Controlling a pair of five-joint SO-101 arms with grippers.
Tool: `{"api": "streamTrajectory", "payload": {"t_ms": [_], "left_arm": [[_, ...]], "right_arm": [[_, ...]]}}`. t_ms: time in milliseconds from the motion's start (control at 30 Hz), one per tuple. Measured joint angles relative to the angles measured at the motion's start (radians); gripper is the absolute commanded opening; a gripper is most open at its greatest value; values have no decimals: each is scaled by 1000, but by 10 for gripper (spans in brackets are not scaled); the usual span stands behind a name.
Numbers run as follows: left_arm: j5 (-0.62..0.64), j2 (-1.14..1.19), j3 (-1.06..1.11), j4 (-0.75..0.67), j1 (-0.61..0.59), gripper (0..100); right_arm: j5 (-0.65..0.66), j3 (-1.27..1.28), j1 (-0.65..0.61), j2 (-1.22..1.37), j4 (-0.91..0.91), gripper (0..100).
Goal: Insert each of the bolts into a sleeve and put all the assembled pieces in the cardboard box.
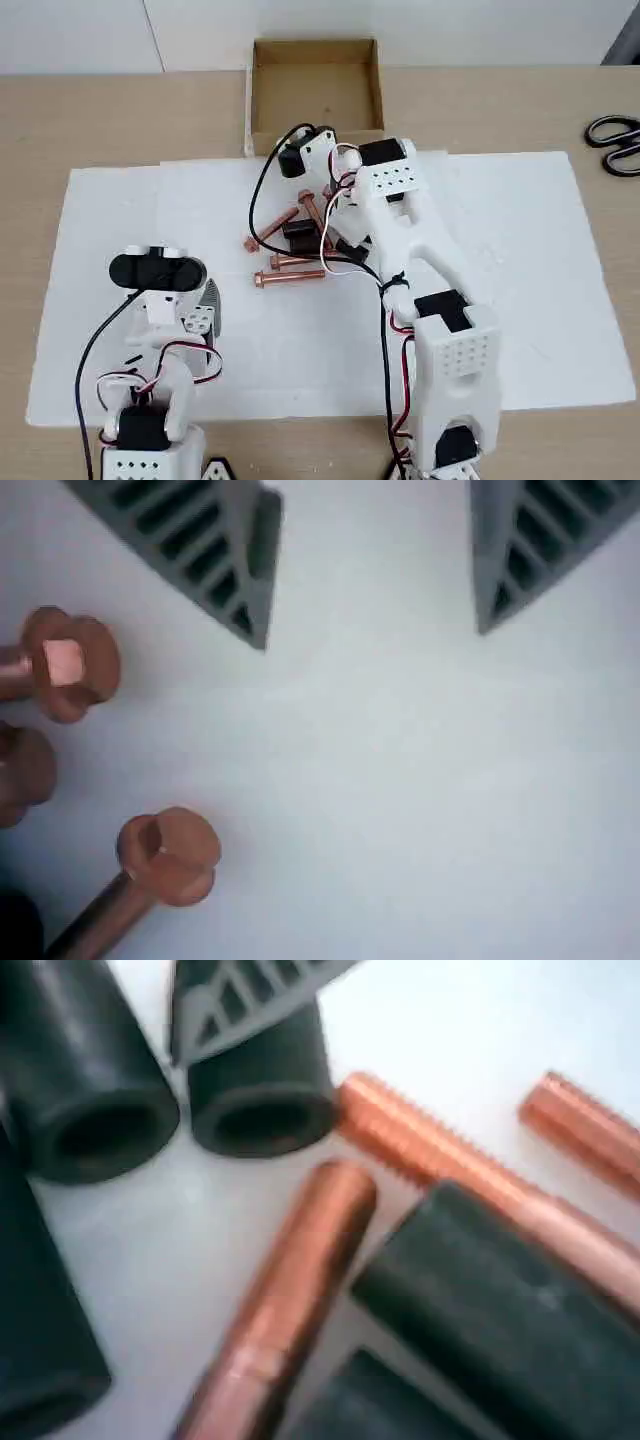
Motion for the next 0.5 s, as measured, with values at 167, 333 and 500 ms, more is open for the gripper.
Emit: {"api": "streamTrajectory", "payload": {"t_ms": [167,333,500], "left_arm": [[0,0,0,0,0,130],[0,0,0,0,0,130],[0,0,0,0,0,130]], "right_arm": [[0,0,0,0,3,142],[0,0,0,3,17,142],[11,0,2,9,26,142]]}}
